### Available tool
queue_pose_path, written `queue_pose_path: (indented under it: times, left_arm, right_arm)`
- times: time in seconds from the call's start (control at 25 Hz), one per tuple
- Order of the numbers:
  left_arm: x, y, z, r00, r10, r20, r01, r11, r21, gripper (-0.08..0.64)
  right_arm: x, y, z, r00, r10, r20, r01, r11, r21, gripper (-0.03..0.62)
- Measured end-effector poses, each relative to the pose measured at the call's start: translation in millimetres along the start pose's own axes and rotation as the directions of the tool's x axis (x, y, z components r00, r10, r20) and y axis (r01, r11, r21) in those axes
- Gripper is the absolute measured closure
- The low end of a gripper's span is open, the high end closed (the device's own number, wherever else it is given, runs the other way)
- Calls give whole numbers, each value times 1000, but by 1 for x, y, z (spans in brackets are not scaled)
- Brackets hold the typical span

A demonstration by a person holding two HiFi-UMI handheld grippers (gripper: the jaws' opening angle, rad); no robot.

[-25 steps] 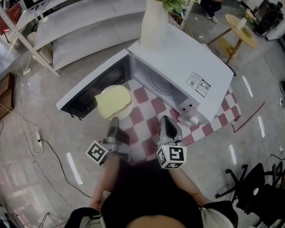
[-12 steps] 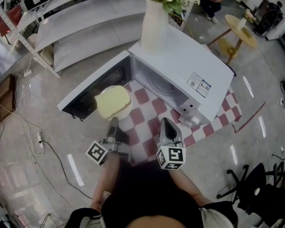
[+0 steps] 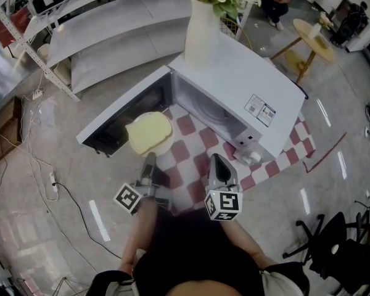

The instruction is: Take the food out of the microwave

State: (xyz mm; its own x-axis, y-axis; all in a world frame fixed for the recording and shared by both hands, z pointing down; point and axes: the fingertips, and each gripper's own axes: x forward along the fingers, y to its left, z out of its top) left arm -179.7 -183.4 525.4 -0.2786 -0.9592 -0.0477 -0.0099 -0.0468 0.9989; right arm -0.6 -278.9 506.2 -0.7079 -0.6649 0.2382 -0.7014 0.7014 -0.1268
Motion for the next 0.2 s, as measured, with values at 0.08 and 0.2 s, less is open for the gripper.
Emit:
queue_pose_path:
  times: [0.08, 0.2]
  left_arm:
    - [0, 1, 0, 1000, 2, -2, -2, 1000, 5, 531]
    - [-1, 1, 0, 1000, 4, -4, -4, 1000, 10, 531]
  right_arm:
    - [0, 0, 0, 1000, 1, 1, -1, 1000, -4, 594]
    - [-1, 0, -1, 1000, 3, 1, -3, 1000, -7, 594]
